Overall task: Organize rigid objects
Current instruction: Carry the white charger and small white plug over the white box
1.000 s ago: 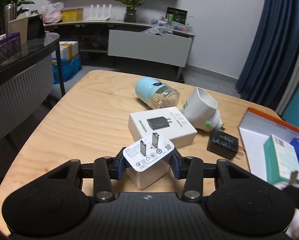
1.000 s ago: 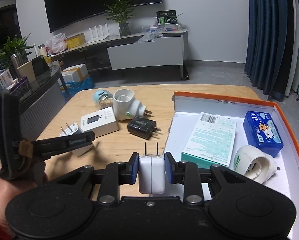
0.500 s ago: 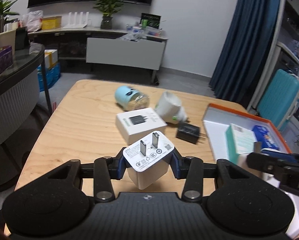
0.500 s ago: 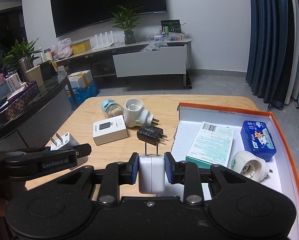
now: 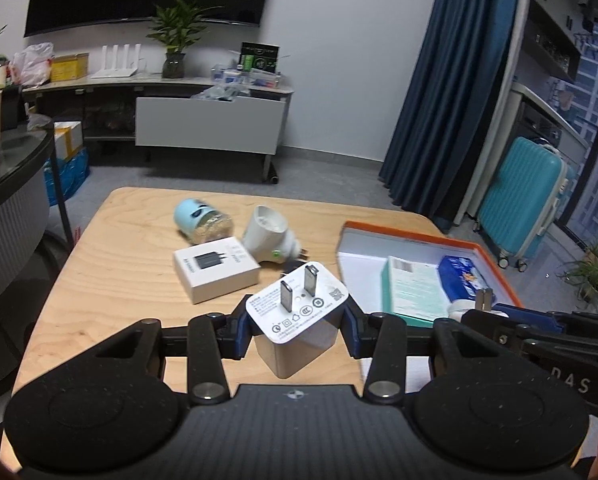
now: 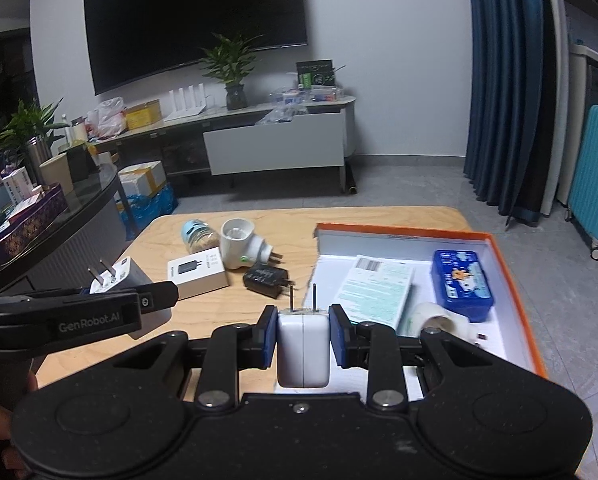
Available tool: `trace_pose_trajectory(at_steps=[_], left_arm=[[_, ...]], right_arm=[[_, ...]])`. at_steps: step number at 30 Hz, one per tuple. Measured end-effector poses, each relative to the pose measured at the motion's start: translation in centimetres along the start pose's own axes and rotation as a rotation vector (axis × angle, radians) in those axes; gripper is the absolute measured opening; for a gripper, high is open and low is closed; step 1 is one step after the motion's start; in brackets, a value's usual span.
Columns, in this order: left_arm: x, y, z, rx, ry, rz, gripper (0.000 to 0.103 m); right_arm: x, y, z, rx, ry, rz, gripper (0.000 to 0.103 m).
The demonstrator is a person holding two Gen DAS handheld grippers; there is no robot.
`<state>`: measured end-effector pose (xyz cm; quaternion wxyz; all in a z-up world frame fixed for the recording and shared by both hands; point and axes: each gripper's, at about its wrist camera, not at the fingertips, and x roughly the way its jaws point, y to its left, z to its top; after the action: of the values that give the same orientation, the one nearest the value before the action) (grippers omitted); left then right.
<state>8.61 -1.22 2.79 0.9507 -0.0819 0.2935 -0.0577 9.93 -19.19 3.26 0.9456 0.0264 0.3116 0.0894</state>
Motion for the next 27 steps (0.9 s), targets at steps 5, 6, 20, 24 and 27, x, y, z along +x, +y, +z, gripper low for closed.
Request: trace_pose_trajectory(at_steps=[5,6,20,24,27], left_arm=[[-0.5,-1.6,-0.1,0.032,-0.007,-0.032,0.044],[-0.5,-1.9,-0.1,0.038,-0.008,-0.035,0.044],[-0.6,-4.3,-0.2,0.095,-0.007,-0.083,0.044],[-0.6,-4.7,-0.1,0.104,-0.011,-0.091,0.044],[-0.6,-5.0,0.0,0.109,-0.016,-0.093,0.044]], right_arm=[[-1.3,-1.0,-0.2,0.015,-0.015,-0.022,0.034],[-1.5,-1.2,-0.2,0.017,-0.018,-0.026,0.034],[-3.6,-2.9,-0.1,0.038,-0.056,-0.068,0.034],[-3.8,-3.2,0.0,0.041,-0.063,-0.077,0.034],[-3.9,-3.4,0.1,0.045,-0.068,-0.085,0.034]])
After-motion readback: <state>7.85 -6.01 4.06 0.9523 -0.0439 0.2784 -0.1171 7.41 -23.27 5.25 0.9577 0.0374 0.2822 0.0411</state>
